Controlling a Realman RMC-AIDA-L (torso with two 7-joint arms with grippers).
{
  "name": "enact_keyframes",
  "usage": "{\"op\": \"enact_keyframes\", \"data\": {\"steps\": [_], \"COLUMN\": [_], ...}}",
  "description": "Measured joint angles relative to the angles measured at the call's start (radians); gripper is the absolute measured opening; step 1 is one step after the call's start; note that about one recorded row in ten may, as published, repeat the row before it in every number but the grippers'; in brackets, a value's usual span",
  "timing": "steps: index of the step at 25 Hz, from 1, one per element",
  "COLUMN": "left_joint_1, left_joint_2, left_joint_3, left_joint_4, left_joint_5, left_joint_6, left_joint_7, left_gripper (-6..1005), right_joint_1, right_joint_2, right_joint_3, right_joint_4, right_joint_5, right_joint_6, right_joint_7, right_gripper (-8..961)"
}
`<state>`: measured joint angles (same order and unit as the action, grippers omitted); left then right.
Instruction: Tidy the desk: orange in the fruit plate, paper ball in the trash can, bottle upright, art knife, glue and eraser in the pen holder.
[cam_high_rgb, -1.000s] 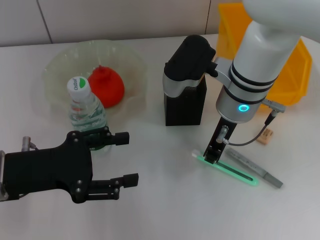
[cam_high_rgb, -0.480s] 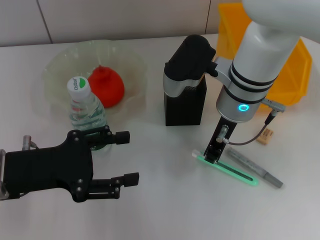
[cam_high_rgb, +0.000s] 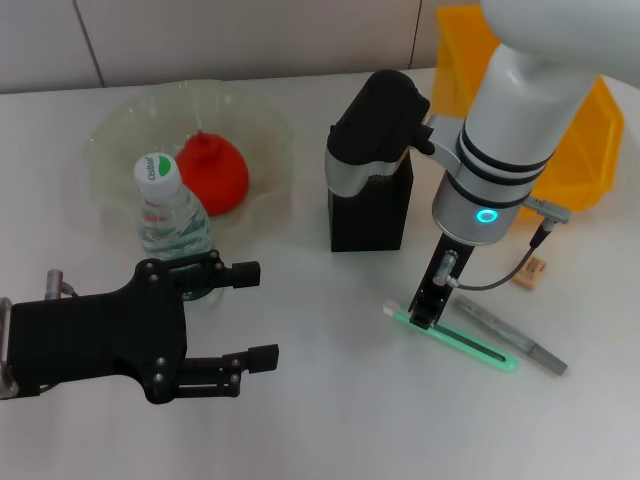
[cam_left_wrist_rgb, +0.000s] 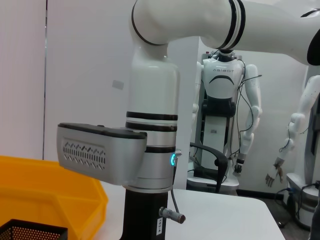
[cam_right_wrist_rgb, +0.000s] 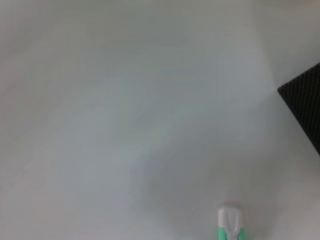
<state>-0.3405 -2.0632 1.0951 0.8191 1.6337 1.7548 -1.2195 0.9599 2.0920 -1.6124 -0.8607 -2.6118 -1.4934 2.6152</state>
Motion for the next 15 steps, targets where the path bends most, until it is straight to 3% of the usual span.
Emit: {"op": "enact_keyframes", "data": {"steps": [15], "left_joint_1": [-0.001], "left_joint_2": [0.000], "left_joint_3": [0.000], "left_joint_4": [-0.002], "left_joint_5": [0.000], "left_joint_6": [0.000], "left_joint_7": [0.002], "left_gripper": [802], "right_joint_1": [0.000], "right_joint_2": [0.000], "right_joint_3": [-0.035], "right_joint_4": [0.007], "right_joint_5": [0.009], "right_joint_6": [0.030], "right_joint_7": [0.016], "right_gripper": [198]}}
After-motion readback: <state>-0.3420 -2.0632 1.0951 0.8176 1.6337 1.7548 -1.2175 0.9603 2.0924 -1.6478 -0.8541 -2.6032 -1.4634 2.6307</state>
